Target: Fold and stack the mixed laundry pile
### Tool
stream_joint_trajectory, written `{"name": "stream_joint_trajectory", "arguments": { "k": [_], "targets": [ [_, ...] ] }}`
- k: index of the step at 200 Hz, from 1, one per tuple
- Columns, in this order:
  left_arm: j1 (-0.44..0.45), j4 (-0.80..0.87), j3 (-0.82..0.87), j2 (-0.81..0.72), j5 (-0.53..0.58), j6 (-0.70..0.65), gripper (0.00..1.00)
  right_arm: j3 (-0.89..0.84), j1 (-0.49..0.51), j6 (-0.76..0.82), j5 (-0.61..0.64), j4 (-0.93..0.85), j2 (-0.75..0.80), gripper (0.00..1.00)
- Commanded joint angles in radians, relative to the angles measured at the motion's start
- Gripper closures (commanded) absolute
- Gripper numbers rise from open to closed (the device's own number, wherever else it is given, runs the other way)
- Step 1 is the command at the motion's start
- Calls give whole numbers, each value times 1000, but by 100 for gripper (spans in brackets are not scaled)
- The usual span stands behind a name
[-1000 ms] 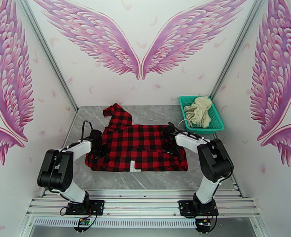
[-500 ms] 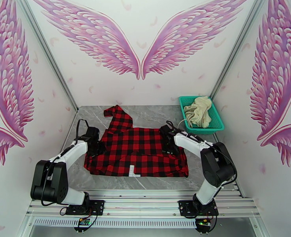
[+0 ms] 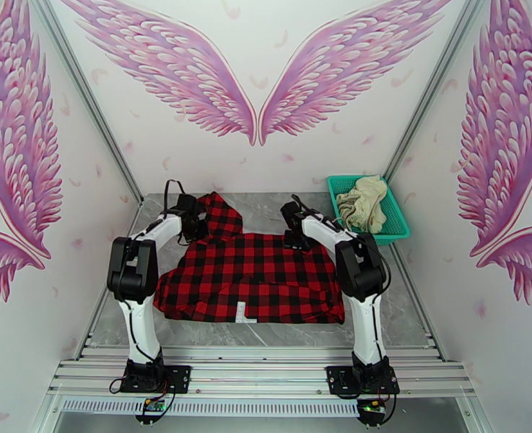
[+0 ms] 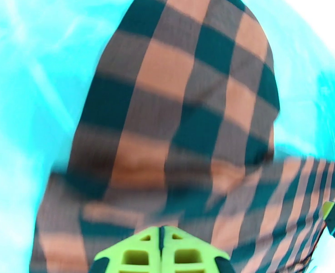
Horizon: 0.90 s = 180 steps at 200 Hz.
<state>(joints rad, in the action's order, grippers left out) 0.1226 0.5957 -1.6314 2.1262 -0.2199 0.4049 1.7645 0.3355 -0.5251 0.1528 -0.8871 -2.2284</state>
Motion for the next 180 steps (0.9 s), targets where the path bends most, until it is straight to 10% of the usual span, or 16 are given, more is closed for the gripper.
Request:
{"name": "stream_joint_trajectory", "arguments": {
  "k": [1,118,180],
  "targets": [
    [-1,35,-103,91,15,50,98,92,-36,17,-20,-61,-69,47],
    [-138,62,-111,143,18,93,99,184,-130,76,-11,-111,-9,43],
    [-109,136,-215,116,-65,10,85,69,-208,171,-305,-56,0,38]
  ]
}}
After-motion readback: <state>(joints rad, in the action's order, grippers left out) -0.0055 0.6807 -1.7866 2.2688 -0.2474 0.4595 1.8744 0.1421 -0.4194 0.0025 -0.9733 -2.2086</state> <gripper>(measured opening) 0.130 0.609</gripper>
